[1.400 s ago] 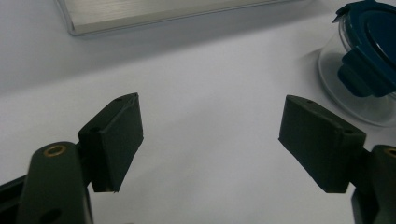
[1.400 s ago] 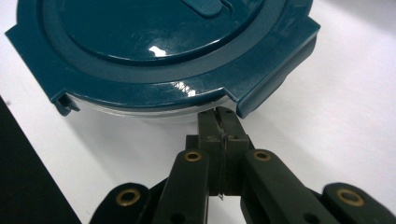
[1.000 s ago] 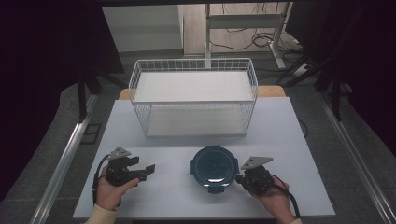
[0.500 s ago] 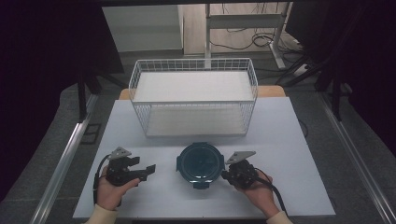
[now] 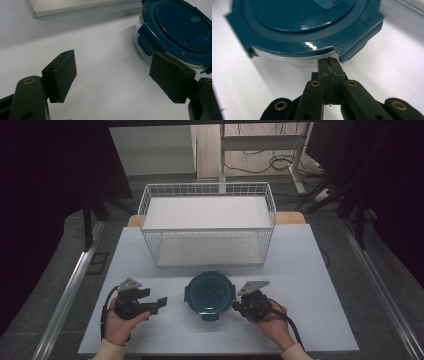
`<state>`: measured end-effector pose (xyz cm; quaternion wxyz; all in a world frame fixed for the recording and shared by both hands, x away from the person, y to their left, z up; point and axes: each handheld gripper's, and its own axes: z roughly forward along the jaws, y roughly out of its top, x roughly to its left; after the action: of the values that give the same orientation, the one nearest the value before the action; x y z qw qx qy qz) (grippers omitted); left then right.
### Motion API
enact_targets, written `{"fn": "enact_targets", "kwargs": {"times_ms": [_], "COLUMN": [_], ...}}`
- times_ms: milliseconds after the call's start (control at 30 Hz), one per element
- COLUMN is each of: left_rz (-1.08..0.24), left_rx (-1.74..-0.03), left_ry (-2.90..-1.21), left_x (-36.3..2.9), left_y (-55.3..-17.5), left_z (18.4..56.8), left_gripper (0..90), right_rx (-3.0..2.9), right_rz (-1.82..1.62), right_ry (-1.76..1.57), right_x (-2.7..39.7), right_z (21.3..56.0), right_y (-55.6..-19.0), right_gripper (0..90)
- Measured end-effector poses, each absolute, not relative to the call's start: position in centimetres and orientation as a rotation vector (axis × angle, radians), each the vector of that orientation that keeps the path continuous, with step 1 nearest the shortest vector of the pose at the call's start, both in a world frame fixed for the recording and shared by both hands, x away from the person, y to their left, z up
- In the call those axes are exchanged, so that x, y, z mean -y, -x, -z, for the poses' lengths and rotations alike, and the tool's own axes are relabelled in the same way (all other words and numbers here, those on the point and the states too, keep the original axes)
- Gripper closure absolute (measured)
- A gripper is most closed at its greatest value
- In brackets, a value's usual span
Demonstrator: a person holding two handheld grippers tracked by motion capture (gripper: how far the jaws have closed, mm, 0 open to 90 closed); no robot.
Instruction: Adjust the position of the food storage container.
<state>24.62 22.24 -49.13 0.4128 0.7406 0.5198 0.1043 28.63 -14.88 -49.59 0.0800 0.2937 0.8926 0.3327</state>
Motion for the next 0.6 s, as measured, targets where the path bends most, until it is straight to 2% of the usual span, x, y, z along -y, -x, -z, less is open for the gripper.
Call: {"fn": "enact_targets", "kwargs": {"times_ms": [233,467,533,567,600], "left_rz": [-0.267,-0.266,-0.262,-0.262,-0.260], "left_rx": [-1.309,-1.298,-1.296,-1.297,-1.295], "left_ry": [-1.853,-1.848,-1.847,-1.847,-1.847], "left_x": [-22.4,-22.1,-22.1,-22.1,-22.1], "left_y": [-24.6,-24.5,-24.5,-24.5,-24.5], "left_z": [49.0,48.8,48.8,48.8,48.8], "left_gripper": [21.3,21.2,21.2,21.2,21.1], "right_rx": [-2.620,-2.494,-2.474,-2.453,-2.445], "right_rz": [-1.075,-1.199,-1.218,-1.225,-1.225], "right_ry": [-0.877,-1.059,-1.085,-1.105,-1.116], "right_x": [17.2,20.1,20.4,20.5,20.5], "right_z": [48.1,47.5,47.6,47.7,47.7], "right_y": [-27.7,-29.0,-29.2,-29.3,-29.3], "right_gripper": [90.0,88.6,74.6,62.9,55.7]}}
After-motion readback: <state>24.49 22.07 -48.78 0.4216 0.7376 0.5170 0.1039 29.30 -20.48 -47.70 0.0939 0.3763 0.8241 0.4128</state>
